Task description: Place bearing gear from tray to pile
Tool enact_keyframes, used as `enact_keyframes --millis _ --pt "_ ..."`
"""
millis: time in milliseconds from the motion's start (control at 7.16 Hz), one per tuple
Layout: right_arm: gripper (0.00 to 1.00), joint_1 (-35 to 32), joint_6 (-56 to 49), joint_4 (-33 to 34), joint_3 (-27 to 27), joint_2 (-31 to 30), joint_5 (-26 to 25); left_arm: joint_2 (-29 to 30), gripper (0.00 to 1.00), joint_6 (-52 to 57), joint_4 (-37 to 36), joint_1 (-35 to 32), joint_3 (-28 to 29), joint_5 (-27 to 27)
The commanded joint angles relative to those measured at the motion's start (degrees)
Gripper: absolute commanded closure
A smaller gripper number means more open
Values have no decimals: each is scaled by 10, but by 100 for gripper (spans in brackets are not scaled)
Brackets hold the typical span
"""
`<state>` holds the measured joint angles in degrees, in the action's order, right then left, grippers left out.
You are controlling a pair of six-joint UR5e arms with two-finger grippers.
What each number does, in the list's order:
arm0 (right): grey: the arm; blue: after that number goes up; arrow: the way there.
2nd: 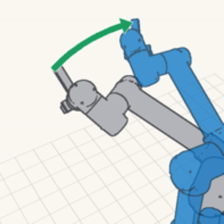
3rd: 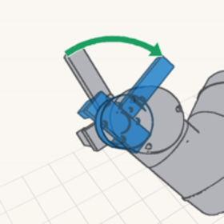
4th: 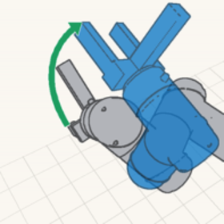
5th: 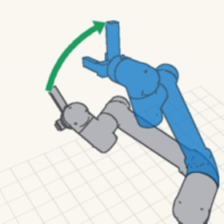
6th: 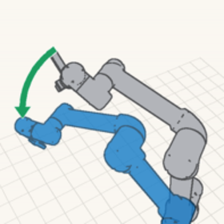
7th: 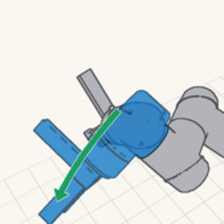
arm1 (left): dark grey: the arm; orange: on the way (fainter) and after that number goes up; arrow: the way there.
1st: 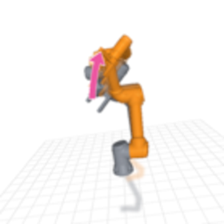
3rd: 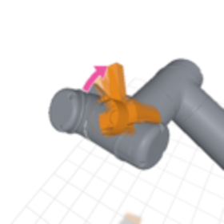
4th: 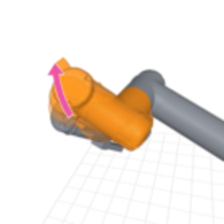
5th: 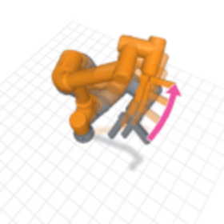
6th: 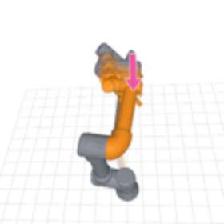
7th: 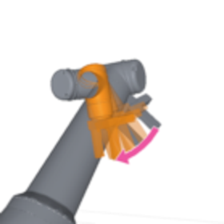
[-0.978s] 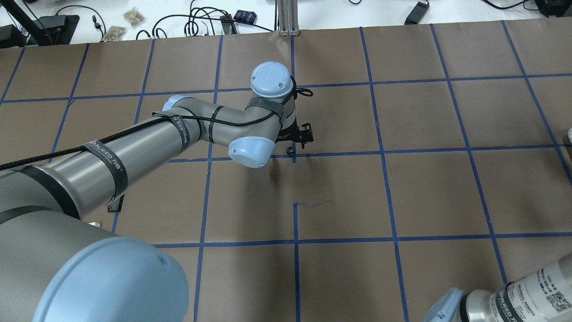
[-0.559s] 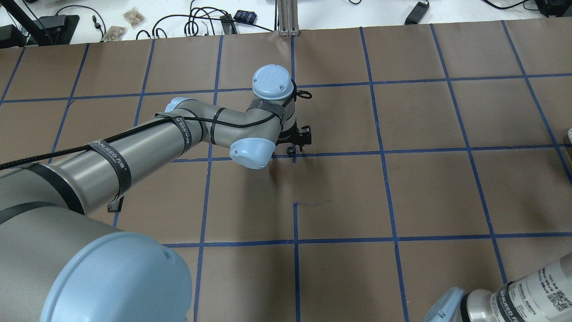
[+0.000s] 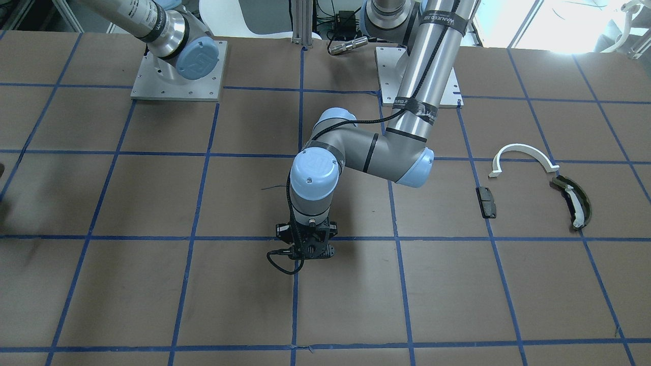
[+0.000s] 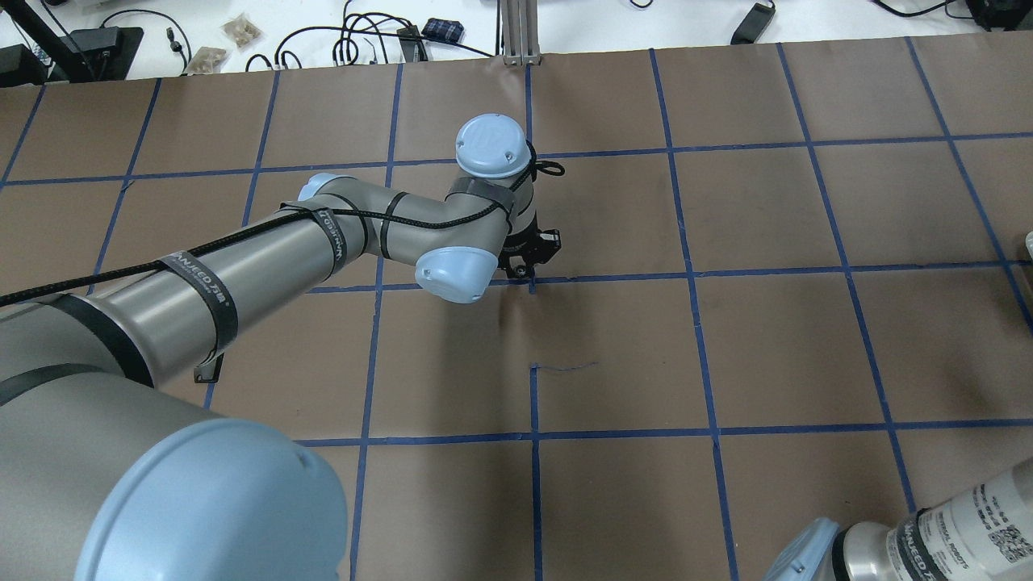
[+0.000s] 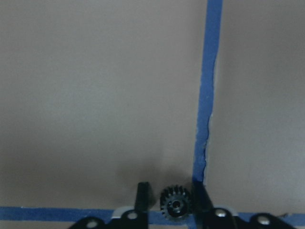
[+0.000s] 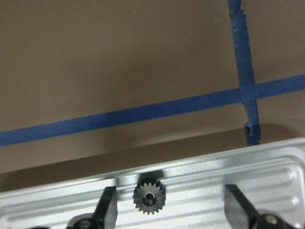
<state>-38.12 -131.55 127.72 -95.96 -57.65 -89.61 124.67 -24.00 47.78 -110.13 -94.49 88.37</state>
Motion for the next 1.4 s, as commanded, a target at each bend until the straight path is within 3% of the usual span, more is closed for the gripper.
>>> enact_keyframes --millis 0,140,559,699,838,1258 --pt "74 1 6 20 -1 0 -4 -6 89 7 1 2 11 0" --pt "97 1 8 20 -1 0 -7 -21 96 13 6 11 18 -13" --pt "100 1 24 18 0 -9 -16 -91 96 226 77 126 -26 -6" --pt "100 0 52 10 5 -33 -6 -120 96 345 72 167 -59 55" --pt "100 -6 140 -44 7 -86 18 -146 96 421 63 215 -85 78" --pt "100 -87 356 -183 8 -218 9 -184 96 627 73 402 -136 65"
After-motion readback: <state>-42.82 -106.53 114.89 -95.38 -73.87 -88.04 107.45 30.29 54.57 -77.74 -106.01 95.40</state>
